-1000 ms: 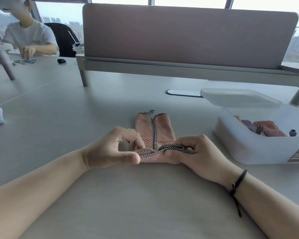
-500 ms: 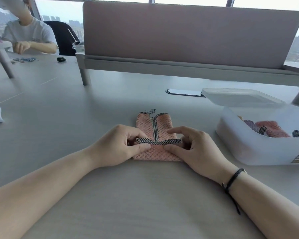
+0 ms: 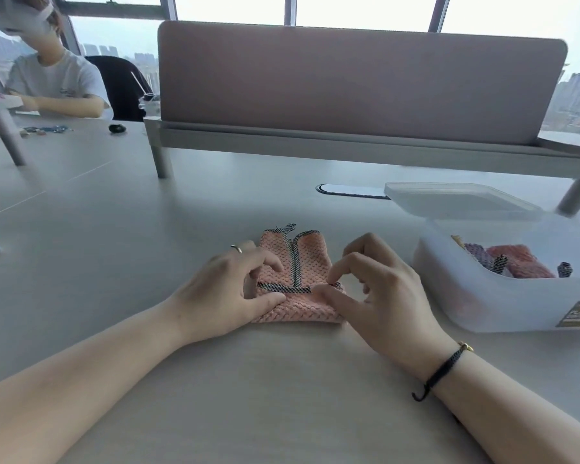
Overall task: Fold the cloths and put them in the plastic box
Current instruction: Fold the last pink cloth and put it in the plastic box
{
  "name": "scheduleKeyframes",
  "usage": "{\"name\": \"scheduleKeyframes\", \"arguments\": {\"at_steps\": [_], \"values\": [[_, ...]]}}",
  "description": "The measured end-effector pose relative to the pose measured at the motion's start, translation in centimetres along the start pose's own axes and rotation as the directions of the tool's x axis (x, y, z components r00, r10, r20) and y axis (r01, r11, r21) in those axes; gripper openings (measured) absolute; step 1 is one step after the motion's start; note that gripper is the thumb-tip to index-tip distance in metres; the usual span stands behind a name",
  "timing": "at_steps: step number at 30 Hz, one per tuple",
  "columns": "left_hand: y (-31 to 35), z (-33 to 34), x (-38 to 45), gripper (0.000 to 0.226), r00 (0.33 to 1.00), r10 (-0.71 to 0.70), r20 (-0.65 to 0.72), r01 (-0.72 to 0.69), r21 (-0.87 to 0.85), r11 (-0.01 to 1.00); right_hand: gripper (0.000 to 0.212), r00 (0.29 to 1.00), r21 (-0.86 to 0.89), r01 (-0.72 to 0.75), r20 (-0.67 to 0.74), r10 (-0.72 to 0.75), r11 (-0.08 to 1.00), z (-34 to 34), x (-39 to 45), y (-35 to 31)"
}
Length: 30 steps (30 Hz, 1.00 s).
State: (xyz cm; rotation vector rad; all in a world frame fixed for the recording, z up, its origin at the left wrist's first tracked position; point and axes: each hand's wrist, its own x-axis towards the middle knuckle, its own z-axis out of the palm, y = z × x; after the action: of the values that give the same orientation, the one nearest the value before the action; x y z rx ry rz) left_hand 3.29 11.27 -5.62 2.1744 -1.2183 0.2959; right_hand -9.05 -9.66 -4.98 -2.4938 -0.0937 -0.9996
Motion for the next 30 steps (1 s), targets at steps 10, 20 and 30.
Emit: {"name": "scheduleKeyframes", "arguments": {"at_steps": [10,20,30], "values": [[0.2,-0.1,-0.2,0.019,0.99,0.144,0.014,-0.144,0.157,0.977,0.037,0.929,-0.012,0.073,0.365,-0.063,0.997,0.1,-0.2,0.6],[0.7,0.1,-0.2,0.04,0.947,0.303,0.105,-0.317,0.162,0.934,0.034,0.916,-0.002,0.04,0.4,-0.036,0.999,0.5,0.0,0.9],[0.1,0.1,-0.1,0.029,0.962,0.261,0.083,-0.263,0.018,0.965,0.029,0.957,-0.017,0.068,0.284,-0.061,0.998,0.3,0.2,0.7]]}}
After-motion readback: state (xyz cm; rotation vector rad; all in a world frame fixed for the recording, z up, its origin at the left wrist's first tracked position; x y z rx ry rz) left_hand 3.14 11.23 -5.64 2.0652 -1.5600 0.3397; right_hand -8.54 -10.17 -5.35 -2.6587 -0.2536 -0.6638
